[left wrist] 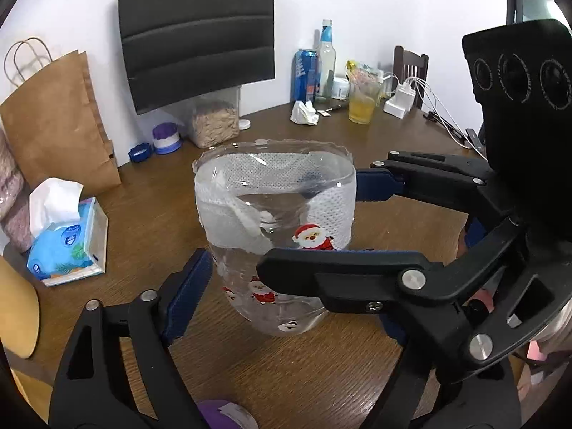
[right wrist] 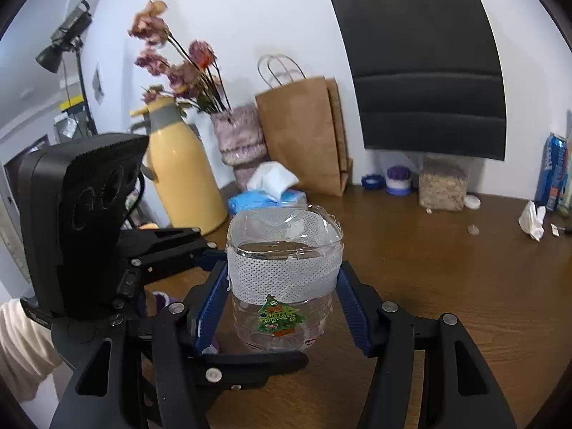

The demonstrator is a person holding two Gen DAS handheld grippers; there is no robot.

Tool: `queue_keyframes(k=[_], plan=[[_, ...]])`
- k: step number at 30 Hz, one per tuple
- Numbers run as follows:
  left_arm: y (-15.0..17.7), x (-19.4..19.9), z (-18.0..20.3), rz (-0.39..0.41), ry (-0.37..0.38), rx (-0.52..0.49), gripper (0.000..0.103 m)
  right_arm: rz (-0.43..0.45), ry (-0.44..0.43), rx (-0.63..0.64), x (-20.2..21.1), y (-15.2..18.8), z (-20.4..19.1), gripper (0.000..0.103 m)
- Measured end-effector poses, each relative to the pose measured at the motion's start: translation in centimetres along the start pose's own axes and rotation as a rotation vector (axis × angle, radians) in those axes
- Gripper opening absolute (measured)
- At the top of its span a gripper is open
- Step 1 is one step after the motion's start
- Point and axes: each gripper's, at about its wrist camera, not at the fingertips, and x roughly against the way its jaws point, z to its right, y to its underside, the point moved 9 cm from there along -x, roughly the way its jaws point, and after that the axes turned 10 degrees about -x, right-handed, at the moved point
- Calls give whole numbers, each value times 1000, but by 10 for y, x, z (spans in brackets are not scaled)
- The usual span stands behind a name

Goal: Flip cup upright
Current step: 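Rotate the cup upright with the right gripper while the left gripper steadies it, then lower the upright cup onto the table and open the right gripper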

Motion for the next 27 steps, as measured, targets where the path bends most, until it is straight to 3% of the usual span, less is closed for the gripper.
queue_keyframes(k=[6, 8, 9, 12, 16, 17, 20, 23, 27], plan=[[44, -26, 3, -135, 70, 157, 85, -51, 0, 17, 3, 15, -9, 65], [53, -25, 4, -129, -11, 119, 83, -70, 6, 23, 4, 20, -11, 65], [53, -20, 9, -125, -12, 106, 83, -74, 10, 31, 5, 23, -13, 65], [33, 10, 22, -35, -75, 0, 85, -73, 12, 45, 7, 26, -17, 65], [-7, 41, 33, 101, -227, -303, 89, -25, -12, -17, 14, 7, -16, 65], [-14, 44, 31, 120, -229, -316, 89, -20, -12, -27, 14, 4, -15, 65], [-24, 45, 22, 127, -164, -232, 89, -19, -9, -80, 11, -4, -5, 65], [-30, 47, 12, 163, -189, -196, 91, -18, -26, -140, 12, -7, 6, 65], [-26, 38, 4, 187, -194, -153, 95, -27, -2, -118, 11, -6, 5, 66]])
